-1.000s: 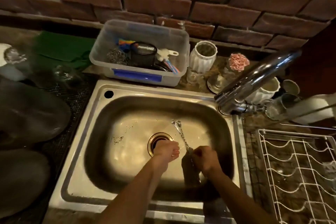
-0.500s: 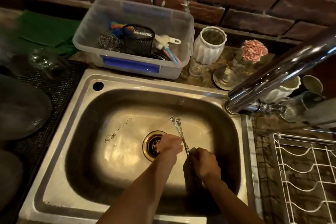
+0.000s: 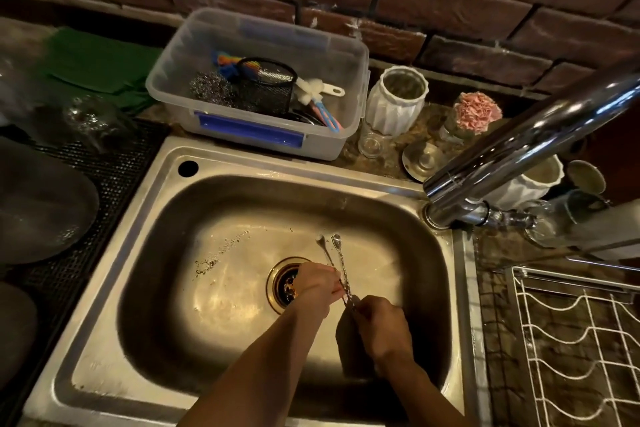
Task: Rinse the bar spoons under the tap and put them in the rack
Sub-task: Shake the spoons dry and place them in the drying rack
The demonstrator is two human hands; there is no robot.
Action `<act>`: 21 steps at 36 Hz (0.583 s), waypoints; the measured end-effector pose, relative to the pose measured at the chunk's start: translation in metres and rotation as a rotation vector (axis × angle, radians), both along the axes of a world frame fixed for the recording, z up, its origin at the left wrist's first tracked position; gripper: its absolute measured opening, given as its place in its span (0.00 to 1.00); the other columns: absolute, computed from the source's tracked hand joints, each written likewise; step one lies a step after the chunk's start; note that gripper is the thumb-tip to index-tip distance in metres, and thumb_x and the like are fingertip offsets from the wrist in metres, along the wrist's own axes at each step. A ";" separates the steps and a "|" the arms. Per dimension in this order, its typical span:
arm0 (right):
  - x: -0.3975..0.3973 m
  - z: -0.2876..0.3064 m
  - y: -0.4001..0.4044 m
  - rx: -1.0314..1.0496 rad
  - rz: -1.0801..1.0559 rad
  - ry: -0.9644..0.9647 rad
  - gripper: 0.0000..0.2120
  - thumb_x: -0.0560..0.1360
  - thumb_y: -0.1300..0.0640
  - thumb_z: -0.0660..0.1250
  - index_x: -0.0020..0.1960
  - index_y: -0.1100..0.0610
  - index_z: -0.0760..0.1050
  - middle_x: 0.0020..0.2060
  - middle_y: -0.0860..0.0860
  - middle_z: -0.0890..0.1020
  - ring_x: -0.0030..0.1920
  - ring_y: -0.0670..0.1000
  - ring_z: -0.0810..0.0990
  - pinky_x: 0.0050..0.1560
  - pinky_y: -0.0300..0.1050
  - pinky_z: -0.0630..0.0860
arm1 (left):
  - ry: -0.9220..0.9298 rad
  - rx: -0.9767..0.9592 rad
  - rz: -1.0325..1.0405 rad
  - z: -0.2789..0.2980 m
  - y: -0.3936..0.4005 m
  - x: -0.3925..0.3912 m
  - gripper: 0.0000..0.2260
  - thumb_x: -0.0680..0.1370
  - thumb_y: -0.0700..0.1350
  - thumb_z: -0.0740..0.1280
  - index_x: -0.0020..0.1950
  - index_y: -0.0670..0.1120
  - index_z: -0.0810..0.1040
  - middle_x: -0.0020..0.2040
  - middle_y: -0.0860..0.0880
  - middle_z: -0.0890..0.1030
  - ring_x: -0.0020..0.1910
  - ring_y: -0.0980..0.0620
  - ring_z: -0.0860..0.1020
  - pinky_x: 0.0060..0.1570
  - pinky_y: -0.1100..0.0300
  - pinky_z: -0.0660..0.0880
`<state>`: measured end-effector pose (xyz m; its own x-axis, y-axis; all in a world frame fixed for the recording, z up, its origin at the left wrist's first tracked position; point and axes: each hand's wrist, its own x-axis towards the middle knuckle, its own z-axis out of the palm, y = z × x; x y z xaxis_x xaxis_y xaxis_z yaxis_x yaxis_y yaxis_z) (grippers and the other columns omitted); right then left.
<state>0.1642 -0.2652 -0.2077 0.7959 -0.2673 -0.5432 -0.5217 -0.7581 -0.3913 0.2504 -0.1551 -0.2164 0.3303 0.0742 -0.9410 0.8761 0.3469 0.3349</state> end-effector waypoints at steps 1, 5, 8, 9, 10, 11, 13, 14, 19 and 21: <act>0.000 0.003 0.001 0.006 0.001 -0.003 0.09 0.77 0.49 0.65 0.52 0.49 0.81 0.47 0.51 0.86 0.49 0.56 0.84 0.49 0.48 0.79 | 0.013 -0.017 0.003 0.001 0.003 -0.001 0.08 0.80 0.30 0.60 0.45 0.35 0.77 0.44 0.38 0.80 0.46 0.43 0.79 0.36 0.56 0.79; -0.002 0.018 0.007 0.044 -0.003 -0.008 0.09 0.76 0.49 0.66 0.50 0.51 0.82 0.46 0.52 0.86 0.48 0.55 0.85 0.50 0.48 0.81 | -0.045 -0.043 -0.076 0.015 0.014 -0.006 0.09 0.79 0.30 0.62 0.44 0.42 0.75 0.39 0.45 0.77 0.38 0.48 0.77 0.27 0.64 0.78; -0.004 0.026 0.011 0.070 0.023 -0.019 0.08 0.76 0.52 0.67 0.51 0.52 0.83 0.47 0.52 0.87 0.49 0.53 0.84 0.53 0.48 0.81 | -0.071 0.005 -0.092 0.025 0.020 -0.007 0.11 0.78 0.29 0.64 0.40 0.42 0.75 0.39 0.41 0.77 0.34 0.47 0.75 0.25 0.62 0.75; -0.006 0.029 0.012 0.082 0.014 -0.019 0.07 0.76 0.54 0.67 0.51 0.52 0.83 0.47 0.51 0.87 0.49 0.53 0.84 0.54 0.48 0.80 | -0.072 0.020 -0.087 0.028 0.021 -0.007 0.10 0.78 0.28 0.64 0.40 0.41 0.76 0.40 0.40 0.77 0.33 0.47 0.73 0.26 0.60 0.74; -0.007 0.032 0.014 0.098 0.001 -0.028 0.07 0.75 0.56 0.68 0.50 0.51 0.84 0.47 0.51 0.87 0.49 0.52 0.84 0.55 0.48 0.80 | -0.077 0.022 -0.077 0.031 0.023 -0.008 0.09 0.78 0.29 0.64 0.40 0.39 0.76 0.39 0.39 0.77 0.33 0.47 0.73 0.28 0.59 0.73; -0.010 0.034 0.016 0.123 -0.019 -0.043 0.06 0.74 0.58 0.69 0.48 0.50 0.83 0.46 0.51 0.87 0.49 0.52 0.84 0.56 0.48 0.80 | -0.083 0.019 -0.075 0.036 0.025 -0.009 0.09 0.78 0.29 0.64 0.41 0.39 0.76 0.38 0.39 0.76 0.33 0.46 0.73 0.28 0.59 0.74; -0.014 0.043 0.021 0.189 -0.087 -0.072 0.09 0.73 0.62 0.70 0.40 0.48 0.81 0.42 0.50 0.87 0.48 0.53 0.85 0.54 0.52 0.80 | -0.099 0.016 -0.063 0.047 0.031 -0.011 0.09 0.78 0.28 0.64 0.40 0.39 0.76 0.37 0.39 0.77 0.34 0.46 0.75 0.28 0.60 0.77; -0.015 0.047 0.024 0.239 -0.139 -0.067 0.11 0.72 0.64 0.71 0.38 0.48 0.80 0.40 0.50 0.86 0.46 0.54 0.85 0.51 0.53 0.81 | -0.111 0.025 -0.053 0.053 0.034 -0.013 0.10 0.78 0.28 0.64 0.40 0.39 0.76 0.38 0.38 0.78 0.36 0.45 0.77 0.32 0.58 0.80; -0.014 0.073 0.035 0.392 -0.236 -0.023 0.13 0.67 0.70 0.69 0.28 0.57 0.80 0.24 0.52 0.81 0.27 0.53 0.76 0.29 0.42 0.72 | -0.187 0.071 -0.034 0.086 0.053 -0.021 0.06 0.76 0.27 0.67 0.45 0.36 0.79 0.44 0.36 0.80 0.38 0.43 0.78 0.36 0.54 0.82; -0.012 0.086 0.041 0.467 -0.272 -0.028 0.14 0.66 0.70 0.70 0.27 0.56 0.80 0.26 0.52 0.82 0.27 0.52 0.77 0.28 0.41 0.72 | -0.222 0.064 -0.044 0.103 0.061 -0.023 0.06 0.76 0.26 0.67 0.47 0.35 0.79 0.42 0.36 0.80 0.35 0.45 0.77 0.27 0.60 0.79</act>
